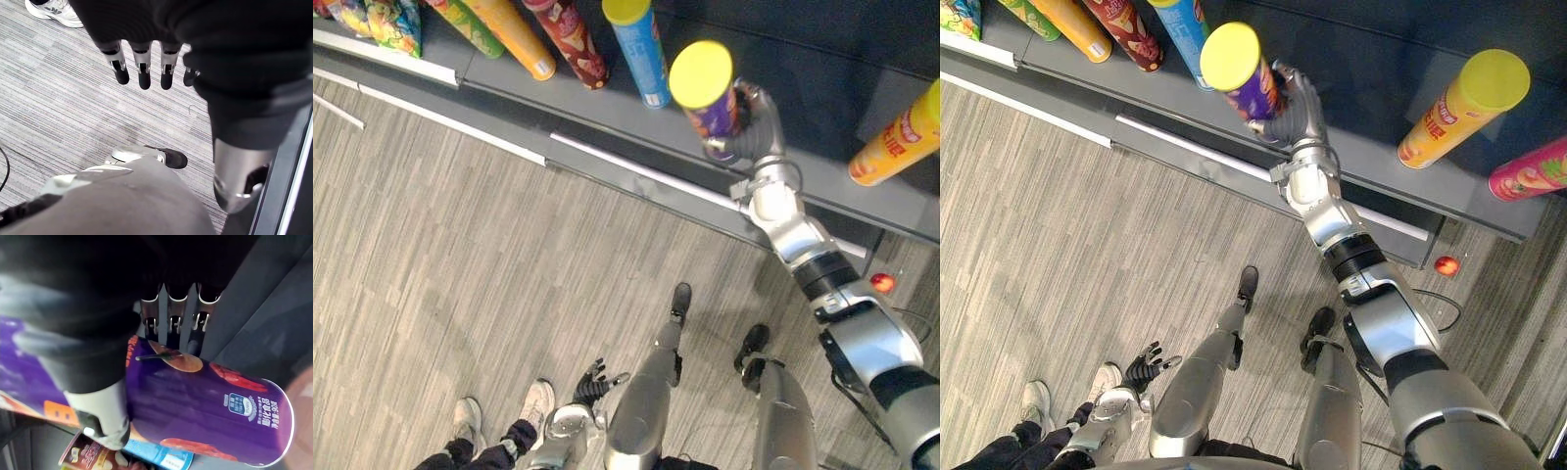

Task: Put the gum and the chips on the shelf.

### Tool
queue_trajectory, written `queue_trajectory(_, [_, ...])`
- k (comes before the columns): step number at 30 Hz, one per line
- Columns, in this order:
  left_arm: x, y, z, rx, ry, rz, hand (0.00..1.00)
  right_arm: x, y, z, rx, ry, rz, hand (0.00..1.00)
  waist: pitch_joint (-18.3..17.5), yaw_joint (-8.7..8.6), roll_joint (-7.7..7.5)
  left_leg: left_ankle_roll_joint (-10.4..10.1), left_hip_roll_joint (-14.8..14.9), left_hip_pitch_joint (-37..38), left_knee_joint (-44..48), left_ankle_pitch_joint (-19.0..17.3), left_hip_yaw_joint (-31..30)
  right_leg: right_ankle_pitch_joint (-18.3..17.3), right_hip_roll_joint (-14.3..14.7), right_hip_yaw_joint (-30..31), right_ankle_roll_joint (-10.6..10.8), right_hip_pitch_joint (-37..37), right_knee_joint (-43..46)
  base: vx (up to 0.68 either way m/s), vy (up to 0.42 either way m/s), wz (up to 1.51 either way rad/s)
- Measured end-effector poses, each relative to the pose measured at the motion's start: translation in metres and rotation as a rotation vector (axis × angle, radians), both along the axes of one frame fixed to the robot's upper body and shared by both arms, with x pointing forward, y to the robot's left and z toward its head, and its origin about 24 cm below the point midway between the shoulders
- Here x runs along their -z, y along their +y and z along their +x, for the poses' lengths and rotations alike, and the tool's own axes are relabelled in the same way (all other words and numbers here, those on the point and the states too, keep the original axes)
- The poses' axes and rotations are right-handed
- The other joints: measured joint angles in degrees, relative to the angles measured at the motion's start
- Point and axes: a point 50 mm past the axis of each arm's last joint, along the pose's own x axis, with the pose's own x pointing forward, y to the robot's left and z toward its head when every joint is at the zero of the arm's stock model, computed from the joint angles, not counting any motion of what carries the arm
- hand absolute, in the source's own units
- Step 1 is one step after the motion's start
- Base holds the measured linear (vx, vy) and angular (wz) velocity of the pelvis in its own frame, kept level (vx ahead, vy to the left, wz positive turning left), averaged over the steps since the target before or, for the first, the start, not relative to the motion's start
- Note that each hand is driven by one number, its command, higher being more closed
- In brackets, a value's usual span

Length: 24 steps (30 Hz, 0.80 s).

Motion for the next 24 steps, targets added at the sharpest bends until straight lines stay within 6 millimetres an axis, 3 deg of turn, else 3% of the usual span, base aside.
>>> queue_trajectory(5, [-0.002, -0.003, 0.002, 0.015, -0.02, -0.001, 0.0, -0.012, -0.01, 0.001, 0.035, -0.036, 0.005, 1.0, 0.05, 0.26, 0.12, 0.0, 0.02, -0.53, -0.01, 0.05, 0.34, 0.01, 0.0, 0.32, -0.01, -0.89, 0.22, 0.01, -0.042, -0.03])
queue_trajectory(13, [-0.003, -0.003, 0.002, 0.009, -0.036, 0.004, 0.0, -0.013, -0.03, 0.003, 0.109, -0.042, 0.035, 1.0, 0.19, 0.37, 0.45, -0.02, 0.17, -0.94, 0.0, 0.04, 0.52, 0.05, 0.19, 0.47, 0.0, -1.3, -0.44, 0.01, -0.037, -0.02])
queue_trajectory(24, [-0.003, -0.007, 0.003, -0.023, -0.035, -0.027, 0.0, -0.018, -0.032, 0.001, 0.095, -0.069, 0.046, 1.0, 0.36, 0.41, 0.88, -0.14, 0.68, -1.17, 0.1, 0.0, 1.85, 0.26, 1.0, 1.82, 0.22, -1.93, -0.79, 0.03, -0.042, -0.06])
